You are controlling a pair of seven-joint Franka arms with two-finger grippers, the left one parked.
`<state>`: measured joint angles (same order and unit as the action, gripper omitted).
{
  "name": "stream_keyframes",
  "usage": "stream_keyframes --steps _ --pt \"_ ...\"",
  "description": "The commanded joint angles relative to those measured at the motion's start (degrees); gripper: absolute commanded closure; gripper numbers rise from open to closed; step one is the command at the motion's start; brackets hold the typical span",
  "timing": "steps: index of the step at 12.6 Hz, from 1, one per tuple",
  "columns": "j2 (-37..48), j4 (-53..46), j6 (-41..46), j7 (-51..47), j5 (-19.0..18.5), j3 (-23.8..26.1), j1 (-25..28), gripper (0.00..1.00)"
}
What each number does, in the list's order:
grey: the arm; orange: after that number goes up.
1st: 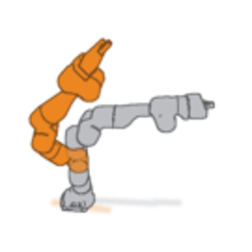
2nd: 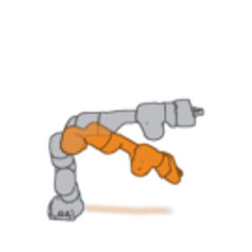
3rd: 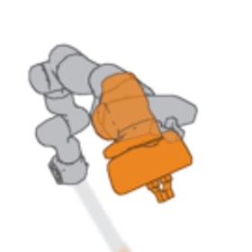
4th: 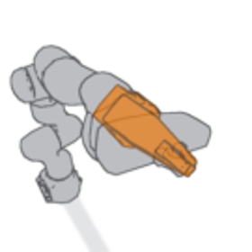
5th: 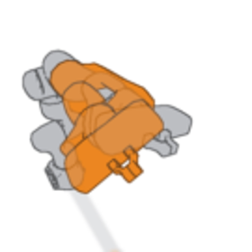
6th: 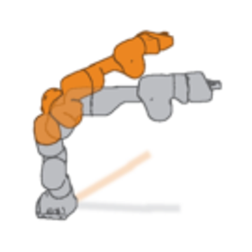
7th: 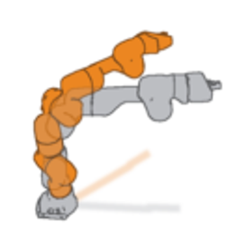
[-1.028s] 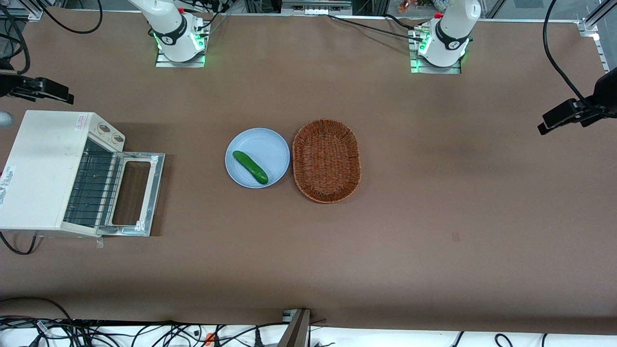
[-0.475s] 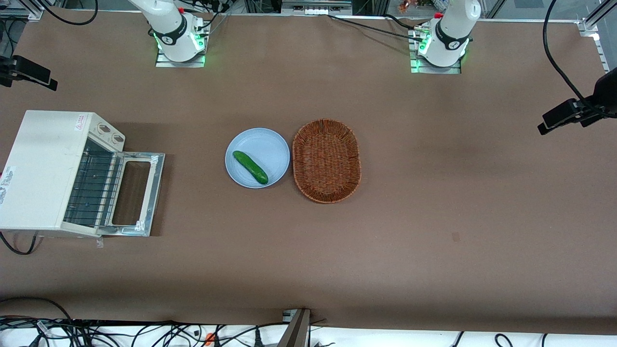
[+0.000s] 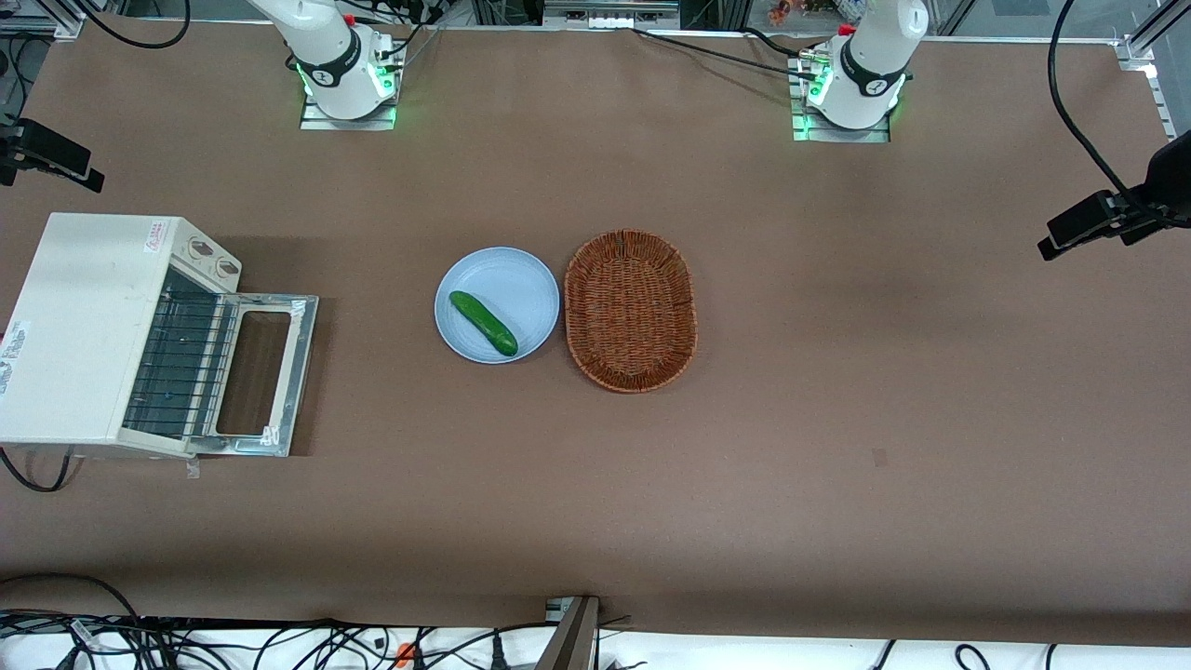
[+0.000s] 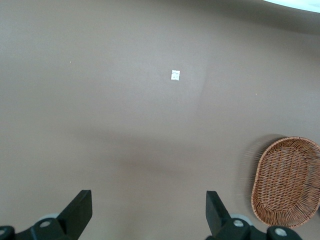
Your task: Open oven door with right arm only
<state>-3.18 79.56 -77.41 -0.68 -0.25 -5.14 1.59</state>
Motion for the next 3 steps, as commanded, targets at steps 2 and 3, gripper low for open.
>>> stream_keyframes --steps 2,3 --pt "0.8 0.7 -0.8 0.1 1.2 0.0 0.0 0.00" --pt "0.8 0.7 -0.8 0.5 1.2 -0.1 0.0 0.00"
